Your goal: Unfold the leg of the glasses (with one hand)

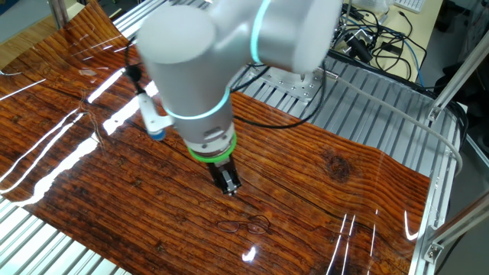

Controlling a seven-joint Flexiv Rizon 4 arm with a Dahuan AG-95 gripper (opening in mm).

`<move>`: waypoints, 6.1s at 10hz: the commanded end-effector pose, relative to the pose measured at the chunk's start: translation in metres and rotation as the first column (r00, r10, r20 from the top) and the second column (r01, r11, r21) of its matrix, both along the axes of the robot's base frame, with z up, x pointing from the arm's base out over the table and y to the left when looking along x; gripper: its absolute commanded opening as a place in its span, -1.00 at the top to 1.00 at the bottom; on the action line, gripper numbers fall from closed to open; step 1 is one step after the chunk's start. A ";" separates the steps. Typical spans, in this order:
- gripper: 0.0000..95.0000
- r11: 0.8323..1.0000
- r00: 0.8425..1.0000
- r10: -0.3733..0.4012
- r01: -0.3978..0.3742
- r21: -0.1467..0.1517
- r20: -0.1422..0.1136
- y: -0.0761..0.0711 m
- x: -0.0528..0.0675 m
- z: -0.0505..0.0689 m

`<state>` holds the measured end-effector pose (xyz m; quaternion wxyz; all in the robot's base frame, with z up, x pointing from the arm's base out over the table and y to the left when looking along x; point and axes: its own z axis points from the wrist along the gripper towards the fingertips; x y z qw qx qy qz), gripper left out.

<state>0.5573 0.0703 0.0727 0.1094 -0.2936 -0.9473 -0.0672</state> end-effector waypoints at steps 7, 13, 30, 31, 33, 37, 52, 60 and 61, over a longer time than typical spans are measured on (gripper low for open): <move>0.60 0.965 0.966 -0.259 0.258 -0.053 -0.006 0.022 0.014 -0.009; 0.60 0.952 0.954 -0.301 0.299 -0.063 -0.009 0.047 0.024 -0.023; 0.60 0.932 0.931 -0.363 0.362 -0.034 -0.045 0.055 0.026 -0.031; 0.60 0.930 0.929 -0.367 0.366 -0.034 -0.044 0.057 0.028 -0.034; 0.60 0.929 0.929 -0.369 0.368 -0.033 -0.043 0.057 0.032 -0.039; 0.60 0.928 0.928 -0.371 0.370 -0.030 -0.036 0.058 0.034 -0.049; 1.00 0.940 0.940 -0.341 0.341 -0.022 -0.026 0.063 0.033 -0.055; 1.00 0.937 0.931 -0.349 0.347 -0.040 -0.109 0.067 0.044 -0.039; 1.00 0.934 0.925 -0.358 0.355 -0.050 -0.128 0.071 0.044 -0.036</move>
